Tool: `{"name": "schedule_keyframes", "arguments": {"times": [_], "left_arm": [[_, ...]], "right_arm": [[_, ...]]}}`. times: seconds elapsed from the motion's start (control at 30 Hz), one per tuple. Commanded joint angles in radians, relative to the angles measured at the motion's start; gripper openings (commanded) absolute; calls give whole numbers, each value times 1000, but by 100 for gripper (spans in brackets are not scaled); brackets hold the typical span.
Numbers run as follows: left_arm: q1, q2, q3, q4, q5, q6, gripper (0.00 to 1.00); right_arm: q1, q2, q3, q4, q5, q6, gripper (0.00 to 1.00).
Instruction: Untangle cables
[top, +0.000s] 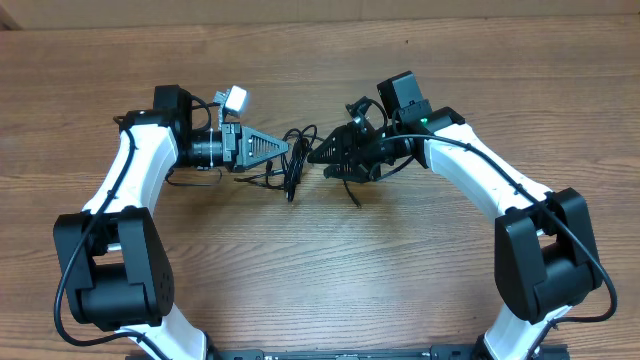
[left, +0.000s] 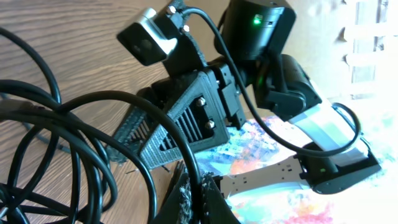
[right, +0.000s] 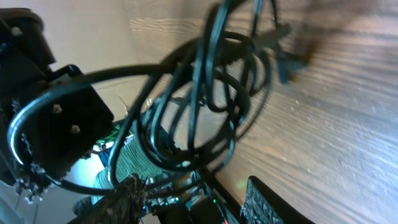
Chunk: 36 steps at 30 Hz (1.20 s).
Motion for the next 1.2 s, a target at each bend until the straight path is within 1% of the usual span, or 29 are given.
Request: {"name": "schedule_keyframes", "arguments": {"times": [0.0, 0.13, 0.23, 0.33, 0.4, 0.47, 0.5, 0.53, 0.63, 0.7, 0.73, 0.9, 1.03, 1.17], "left_arm": [[-2, -19, 21, 9, 53, 52, 4], [-7, -19, 21, 8, -50, 58, 4], [-14, -19, 21, 2, -161, 58, 4], [-26, -19, 21, -11, -178, 58, 4], [-32, -19, 21, -10, -160, 58, 4], [-36, -19, 21, -6, -147, 58, 4], [-36, -19, 21, -5, -138, 58, 4], [-36, -19, 21, -3, -127, 58, 4], [-36, -19, 21, -3, -83, 58, 4], [-36, -19, 21, -3, -63, 57, 4], [-36, -19, 21, -3, -61, 58, 4], [-37, -19, 21, -3, -62, 58, 4], [-39, -19, 21, -3, -65, 57, 4], [-39, -19, 21, -5, -52, 53, 4]], "right_arm": [[0, -21, -3, 33, -22, 30, 51], [0, -21, -3, 74, -22, 122, 50], [0, -21, -3, 94, -22, 148, 50], [0, -21, -3, 104, -21, 151, 50], [6, -21, -3, 104, -14, 151, 44], [18, -21, -3, 95, 18, 151, 34], [25, -21, -3, 84, 44, 155, 31], [32, -21, -3, 76, 72, 167, 31], [53, -21, -3, 58, 153, 201, 31], [62, -21, -3, 61, 180, 209, 33], [65, -21, -3, 66, 185, 212, 35], [77, -21, -3, 89, 192, 211, 38], [89, -21, -3, 105, 194, 211, 43], [111, -21, -3, 112, 278, 211, 45]]}}
